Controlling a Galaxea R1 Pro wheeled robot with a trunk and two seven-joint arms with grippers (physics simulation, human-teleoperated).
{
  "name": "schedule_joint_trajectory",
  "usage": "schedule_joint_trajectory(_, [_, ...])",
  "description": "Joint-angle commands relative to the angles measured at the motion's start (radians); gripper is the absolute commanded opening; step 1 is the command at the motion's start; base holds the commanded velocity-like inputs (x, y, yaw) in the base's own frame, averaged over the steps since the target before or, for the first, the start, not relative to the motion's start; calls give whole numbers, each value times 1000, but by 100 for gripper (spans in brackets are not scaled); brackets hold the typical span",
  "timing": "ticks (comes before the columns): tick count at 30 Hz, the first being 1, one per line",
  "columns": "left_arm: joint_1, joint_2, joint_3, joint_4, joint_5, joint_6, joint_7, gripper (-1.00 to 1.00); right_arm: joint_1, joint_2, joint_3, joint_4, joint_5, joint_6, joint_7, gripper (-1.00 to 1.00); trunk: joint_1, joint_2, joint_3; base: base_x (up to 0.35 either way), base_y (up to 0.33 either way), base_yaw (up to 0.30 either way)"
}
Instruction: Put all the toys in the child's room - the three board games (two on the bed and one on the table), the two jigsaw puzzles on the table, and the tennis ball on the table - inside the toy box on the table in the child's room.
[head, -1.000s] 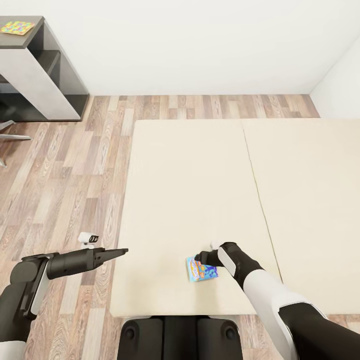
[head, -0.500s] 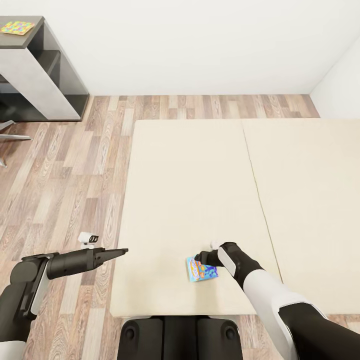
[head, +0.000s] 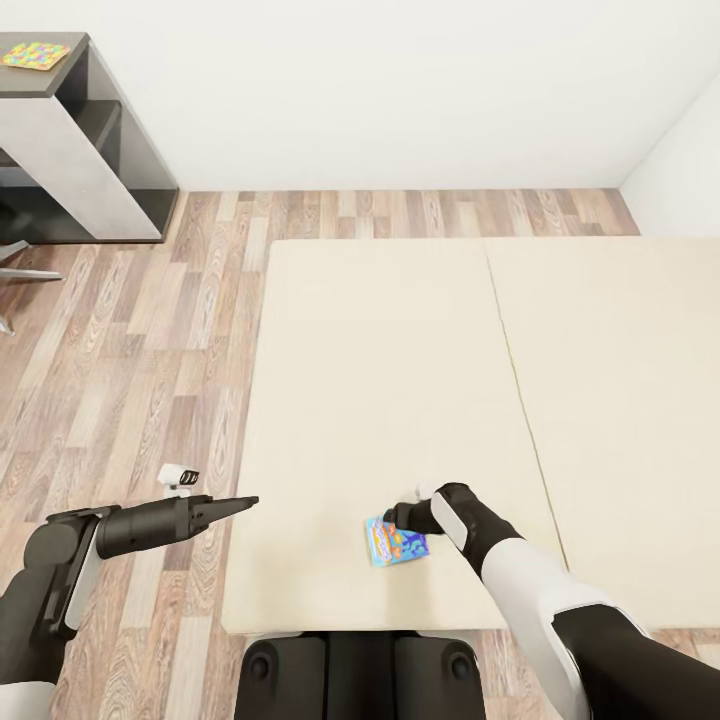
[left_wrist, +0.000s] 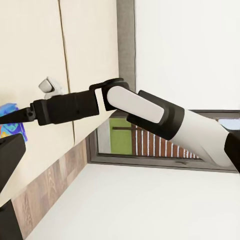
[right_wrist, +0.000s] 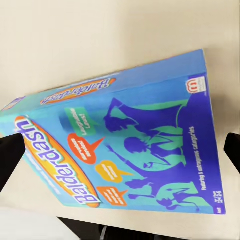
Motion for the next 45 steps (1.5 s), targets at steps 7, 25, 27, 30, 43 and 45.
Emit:
schedule_joint_trajectory(7, [0, 3, 3, 0, 0, 10, -5, 100, 1, 8, 5, 0, -4, 5, 5, 100, 1, -1, -1, 0, 0, 0])
schedule_joint_trajectory(25, [0, 5, 5, 0, 1, 10, -5, 100, 2, 14, 5, 0, -4, 6, 11, 100, 1, -1, -1, 0, 0, 0])
schedule_joint_trajectory(27, [0, 5, 5, 0, 1, 10, -5, 100, 2, 13, 5, 0, -4, 6, 12, 100, 1, -1, -1, 0, 0, 0])
schedule_joint_trajectory(30, [0, 5, 5, 0, 1, 10, -5, 100, 2, 12, 5, 0, -3, 6, 19, 100, 1, -1, -1, 0, 0, 0])
schedule_joint_trajectory(43, [0, 5, 5, 0, 1, 10, -5, 100, 3, 9, 6, 0, 2, -3, 125, 100, 1, -1, -1, 0, 0, 0])
schedule_joint_trajectory(45, [0, 5, 5, 0, 1, 10, -5, 100, 3, 9, 6, 0, 2, -4, 127, 100, 1, -1, -1, 0, 0, 0])
